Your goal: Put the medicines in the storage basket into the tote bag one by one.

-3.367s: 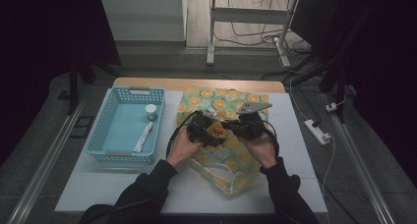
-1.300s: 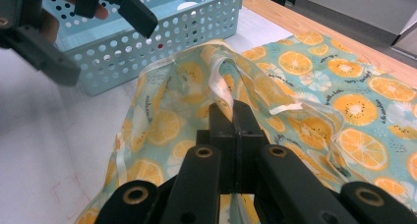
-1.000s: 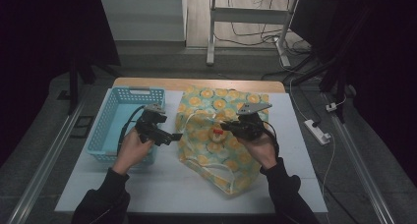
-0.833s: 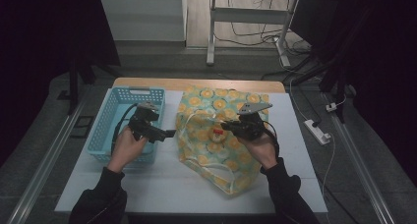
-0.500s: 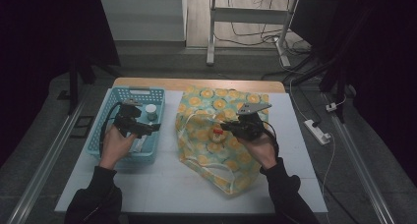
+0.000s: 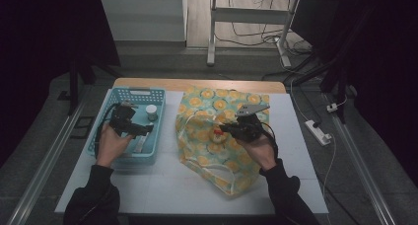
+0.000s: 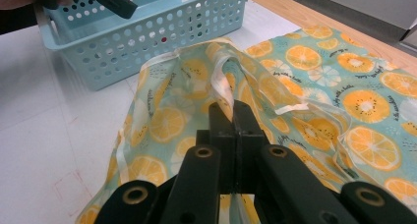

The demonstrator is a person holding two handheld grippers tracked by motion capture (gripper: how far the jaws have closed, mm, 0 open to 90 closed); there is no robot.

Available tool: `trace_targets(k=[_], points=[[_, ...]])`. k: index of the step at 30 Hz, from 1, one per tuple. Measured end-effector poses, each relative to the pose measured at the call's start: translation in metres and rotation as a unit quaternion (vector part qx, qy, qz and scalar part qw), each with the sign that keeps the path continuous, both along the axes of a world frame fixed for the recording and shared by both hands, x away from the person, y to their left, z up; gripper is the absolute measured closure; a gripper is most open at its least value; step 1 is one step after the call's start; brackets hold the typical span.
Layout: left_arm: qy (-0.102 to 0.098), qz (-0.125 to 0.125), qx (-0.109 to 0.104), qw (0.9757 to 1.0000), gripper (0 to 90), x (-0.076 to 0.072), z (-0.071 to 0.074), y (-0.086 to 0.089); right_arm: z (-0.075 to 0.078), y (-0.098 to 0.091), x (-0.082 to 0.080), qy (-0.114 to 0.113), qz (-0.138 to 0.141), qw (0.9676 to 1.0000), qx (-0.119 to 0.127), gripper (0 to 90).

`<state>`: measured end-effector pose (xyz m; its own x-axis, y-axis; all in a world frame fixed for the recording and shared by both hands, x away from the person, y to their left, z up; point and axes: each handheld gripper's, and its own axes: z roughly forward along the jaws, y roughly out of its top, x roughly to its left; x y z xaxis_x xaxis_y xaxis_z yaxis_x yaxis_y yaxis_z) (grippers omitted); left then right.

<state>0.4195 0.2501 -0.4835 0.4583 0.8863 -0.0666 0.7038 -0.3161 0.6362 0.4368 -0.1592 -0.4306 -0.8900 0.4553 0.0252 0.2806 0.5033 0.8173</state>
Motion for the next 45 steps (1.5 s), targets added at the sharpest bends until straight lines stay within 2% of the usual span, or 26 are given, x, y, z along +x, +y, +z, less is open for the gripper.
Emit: trace_targets(k=[7, 13, 18, 22, 27, 30, 32, 38, 45], points=[[0.046, -0.013, 0.033, 0.9983, 0.0, 0.007, -0.013, -0.006, -0.002, 0.002, 0.0, 0.002, 0.002, 1.0, -0.003, 90.0], [0.089, -0.007, 0.066, 0.9938, 0.0, 0.014, -0.022, -0.01, -0.003, 0.003, -0.001, 0.002, 0.003, 1.0, -0.005, 89.9], [0.12, -0.003, 0.073, 0.99, 0.2, 0.018, -0.028, -0.011, -0.003, 0.003, -0.001, 0.003, 0.003, 1.0, -0.005, 89.7], [0.135, -0.001, 0.078, 0.9878, 6.9, 0.019, -0.03, -0.011, -0.004, 0.003, -0.001, 0.004, 0.005, 1.0, -0.005, 89.6], [0.141, -0.015, 0.076, 0.9869, 33.4, 0.02, -0.031, -0.013, -0.004, 0.003, -0.001, 0.004, 0.003, 1.0, -0.005, 89.7], [0.142, -0.015, 0.08, 0.9865, 45.0, 0.02, -0.031, -0.013, -0.004, 0.002, 0.0, 0.004, 0.002, 1.0, -0.005, 89.8], [0.141, -0.021, 0.072, 0.9871, 50.5, 0.02, -0.031, -0.013, -0.004, 0.002, 0.0, 0.004, 0.002, 1.0, -0.004, 89.8], [0.136, -0.023, 0.074, 0.9877, 68.1, 0.019, -0.03, -0.013, -0.004, 0.001, 0.0, 0.004, 0.001, 1.0, -0.006, 89.7], [0.132, -0.019, 0.079, 0.9879, 71.2, 0.019, -0.029, -0.014, -0.004, 0.001, 0.0, 0.005, 0.0, 1.0, -0.005, 89.7]])
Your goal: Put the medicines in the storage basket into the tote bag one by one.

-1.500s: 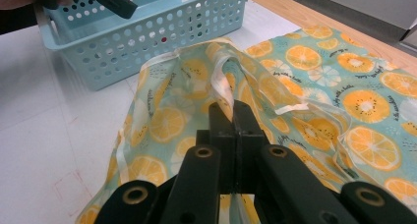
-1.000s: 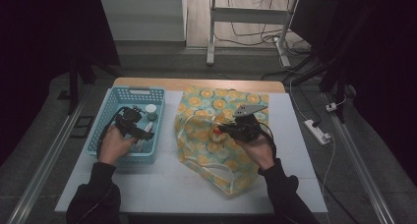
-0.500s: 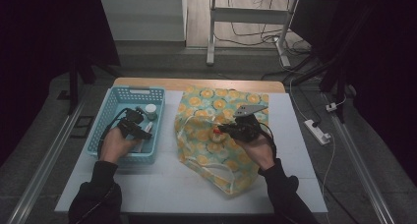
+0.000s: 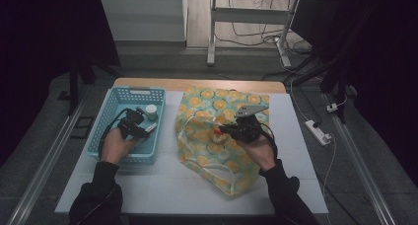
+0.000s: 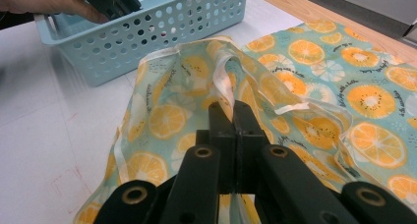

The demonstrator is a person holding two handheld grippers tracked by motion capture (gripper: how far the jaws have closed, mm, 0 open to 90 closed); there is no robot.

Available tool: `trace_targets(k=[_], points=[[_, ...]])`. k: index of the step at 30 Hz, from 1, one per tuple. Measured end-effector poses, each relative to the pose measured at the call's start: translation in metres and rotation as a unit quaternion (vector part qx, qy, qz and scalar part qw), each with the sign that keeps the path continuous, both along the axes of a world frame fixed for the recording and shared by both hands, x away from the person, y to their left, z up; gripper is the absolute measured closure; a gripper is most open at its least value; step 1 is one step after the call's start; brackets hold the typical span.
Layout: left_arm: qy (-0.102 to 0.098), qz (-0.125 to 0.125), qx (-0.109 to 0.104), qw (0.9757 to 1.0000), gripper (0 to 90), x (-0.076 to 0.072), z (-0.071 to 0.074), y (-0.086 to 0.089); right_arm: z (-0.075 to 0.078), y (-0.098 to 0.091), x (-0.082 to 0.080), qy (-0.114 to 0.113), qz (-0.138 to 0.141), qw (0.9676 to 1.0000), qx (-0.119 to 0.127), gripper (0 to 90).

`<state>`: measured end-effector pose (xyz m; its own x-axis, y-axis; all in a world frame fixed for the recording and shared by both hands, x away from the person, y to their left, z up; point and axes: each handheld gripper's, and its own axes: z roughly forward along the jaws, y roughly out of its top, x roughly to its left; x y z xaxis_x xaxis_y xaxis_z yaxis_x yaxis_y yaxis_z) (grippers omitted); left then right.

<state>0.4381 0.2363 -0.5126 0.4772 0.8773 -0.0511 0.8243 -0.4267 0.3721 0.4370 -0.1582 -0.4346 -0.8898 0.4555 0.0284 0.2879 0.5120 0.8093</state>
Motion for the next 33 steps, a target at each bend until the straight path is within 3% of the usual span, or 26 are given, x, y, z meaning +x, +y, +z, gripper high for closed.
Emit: trace_targets(k=[4, 13, 16, 20, 25, 33], points=[[-0.011, 0.006, -0.007, 0.9999, 71.3, -0.001, 0.003, 0.001, 0.0, 0.0, 0.0, -0.001, -0.001, 1.0, 0.001, 89.7], [-0.055, 0.022, -0.023, 0.998, 71.4, -0.006, 0.013, 0.005, 0.002, -0.002, 0.0, -0.002, -0.001, 1.0, 0.003, 89.8], [-0.073, 0.026, -0.047, 0.9959, 71.4, -0.008, 0.019, 0.009, 0.002, -0.002, 0.0, -0.003, -0.002, 1.0, 0.004, 89.8], [-0.096, 0.036, -0.088, 0.9908, 71.3, -0.012, 0.029, 0.016, 0.003, -0.003, 0.001, -0.004, -0.003, 1.0, 0.006, 89.8], [-0.115, 0.047, -0.112, 0.9859, 71.4, -0.019, 0.043, 0.022, 0.003, -0.004, 0.0, -0.005, -0.004, 1.0, 0.007, 89.8], [-0.153, 0.04, -0.135, 0.9783, 71.4, -0.033, 0.072, 0.02, 0.004, -0.004, 0.0, -0.007, -0.003, 0.9999, 0.008, 89.7]])
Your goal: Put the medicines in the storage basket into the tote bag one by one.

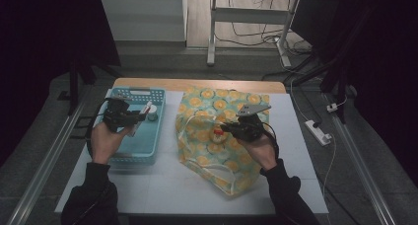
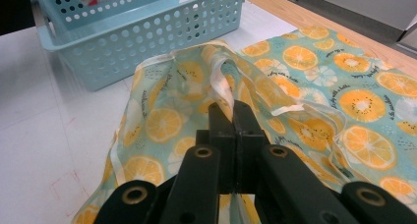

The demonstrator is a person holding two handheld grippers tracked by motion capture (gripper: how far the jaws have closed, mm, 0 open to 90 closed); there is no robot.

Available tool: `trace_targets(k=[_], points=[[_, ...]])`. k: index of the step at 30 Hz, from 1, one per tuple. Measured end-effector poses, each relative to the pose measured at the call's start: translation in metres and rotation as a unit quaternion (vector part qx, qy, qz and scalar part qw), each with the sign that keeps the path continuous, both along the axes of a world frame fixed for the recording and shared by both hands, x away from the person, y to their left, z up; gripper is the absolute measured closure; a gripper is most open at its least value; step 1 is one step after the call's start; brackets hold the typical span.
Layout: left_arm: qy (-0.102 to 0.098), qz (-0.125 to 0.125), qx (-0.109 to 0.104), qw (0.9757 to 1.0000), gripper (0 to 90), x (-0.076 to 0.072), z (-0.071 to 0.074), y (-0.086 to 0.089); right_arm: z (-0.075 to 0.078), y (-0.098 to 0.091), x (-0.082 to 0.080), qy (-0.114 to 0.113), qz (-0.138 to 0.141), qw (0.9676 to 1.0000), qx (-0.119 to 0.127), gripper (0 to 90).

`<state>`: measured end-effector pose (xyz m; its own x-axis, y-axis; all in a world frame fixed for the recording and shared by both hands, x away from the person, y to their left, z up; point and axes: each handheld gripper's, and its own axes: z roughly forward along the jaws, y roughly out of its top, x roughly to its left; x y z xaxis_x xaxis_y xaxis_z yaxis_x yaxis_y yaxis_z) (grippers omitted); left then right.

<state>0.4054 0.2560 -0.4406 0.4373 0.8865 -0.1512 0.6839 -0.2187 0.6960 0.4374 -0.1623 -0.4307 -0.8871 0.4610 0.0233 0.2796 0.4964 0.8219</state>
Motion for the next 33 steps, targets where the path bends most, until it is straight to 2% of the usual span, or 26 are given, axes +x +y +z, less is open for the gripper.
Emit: trace_targets(k=[2, 6, 11, 19, 25, 28, 32, 33], points=[[-0.012, -0.003, -0.006, 0.9999, 71.4, -0.003, 0.006, -0.001, 0.0, 0.0, 0.0, 0.0, 0.0, 1.0, 0.0, 89.8], [-0.014, -0.016, -0.024, 0.9995, 71.4, -0.006, 0.012, -0.006, 0.0, 0.0, 0.0, 0.0, 0.001, 1.0, 0.0, 89.8], [-0.008, -0.041, -0.021, 0.9989, 71.4, -0.007, 0.016, -0.02, 0.001, 0.0, 0.0, -0.002, -0.001, 1.0, 0.001, 89.8], [0.009, -0.075, -0.032, 0.9966, 71.4, -0.009, 0.022, -0.043, 0.002, -0.001, 0.0, -0.003, -0.002, 1.0, 0.003, 89.8], [0.021, -0.118, -0.032, 0.9923, 71.4, -0.011, 0.023, -0.067, 0.002, -0.002, 0.0, -0.004, -0.004, 1.0, 0.005, 89.8], [0.028, -0.145, -0.03, 0.9886, 71.4, -0.011, 0.02, -0.082, 0.002, -0.002, 0.0, -0.004, -0.008, 0.9999, 0.007, 89.9], [0.037, -0.166, -0.021, 0.9851, 71.4, -0.011, 0.016, -0.098, 0.001, -0.001, 0.0, -0.004, -0.009, 0.9999, 0.004, 90.0], [0.04, -0.175, -0.019, 0.9836, 71.4, -0.011, 0.016, -0.103, 0.002, -0.001, 0.0, -0.004, -0.009, 0.9999, 0.005, 90.0]])
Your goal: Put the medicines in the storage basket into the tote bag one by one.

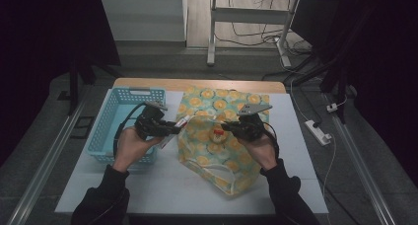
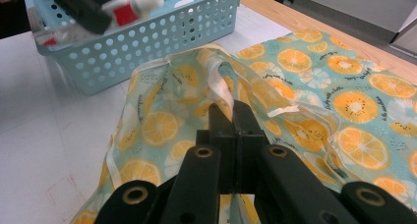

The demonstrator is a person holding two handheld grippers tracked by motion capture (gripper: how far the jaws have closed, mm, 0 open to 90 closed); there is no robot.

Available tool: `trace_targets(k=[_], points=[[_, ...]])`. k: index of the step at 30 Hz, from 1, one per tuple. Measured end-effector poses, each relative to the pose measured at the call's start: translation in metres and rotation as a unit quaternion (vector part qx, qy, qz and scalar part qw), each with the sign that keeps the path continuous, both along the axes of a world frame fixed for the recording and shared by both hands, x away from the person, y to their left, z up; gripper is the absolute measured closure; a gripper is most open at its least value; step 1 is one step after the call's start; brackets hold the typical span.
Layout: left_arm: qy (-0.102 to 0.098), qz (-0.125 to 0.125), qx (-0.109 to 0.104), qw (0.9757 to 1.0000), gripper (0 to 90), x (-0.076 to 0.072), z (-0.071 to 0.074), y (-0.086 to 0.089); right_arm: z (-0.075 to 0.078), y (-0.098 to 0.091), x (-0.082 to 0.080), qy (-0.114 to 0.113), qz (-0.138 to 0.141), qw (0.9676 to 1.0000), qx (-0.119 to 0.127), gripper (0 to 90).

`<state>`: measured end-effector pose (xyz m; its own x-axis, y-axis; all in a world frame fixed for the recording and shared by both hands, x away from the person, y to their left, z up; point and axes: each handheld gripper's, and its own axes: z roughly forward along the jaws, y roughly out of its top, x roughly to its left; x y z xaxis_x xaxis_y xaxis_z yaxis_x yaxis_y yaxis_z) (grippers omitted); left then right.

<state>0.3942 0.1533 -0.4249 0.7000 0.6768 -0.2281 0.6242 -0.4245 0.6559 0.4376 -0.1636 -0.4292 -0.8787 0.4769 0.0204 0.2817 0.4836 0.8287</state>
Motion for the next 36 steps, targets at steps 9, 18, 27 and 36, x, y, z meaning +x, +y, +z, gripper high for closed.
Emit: trace_targets(k=[9, 18, 27, 36], points=[[0.013, -0.037, 0.012, 0.9992, 71.4, -0.001, -0.008, -0.032, 0.002, 0.0, -0.001, -0.004, -0.002, 1.0, 0.003, 90.0], [0.024, -0.058, 0.026, 0.9977, 71.3, 0.005, -0.021, -0.061, 0.005, 0.001, -0.004, -0.006, 0.001, 1.0, 0.008, 90.0], [0.031, -0.056, 0.032, 0.9974, 71.3, 0.018, -0.029, -0.084, 0.009, 0.003, -0.007, -0.013, 0.007, 0.9998, 0.014, 90.0], [0.033, -0.039, 0.035, 0.9981, 71.3, 0.031, -0.032, -0.095, 0.01, 0.005, -0.009, -0.015, 0.011, 0.9997, 0.015, 90.0]])
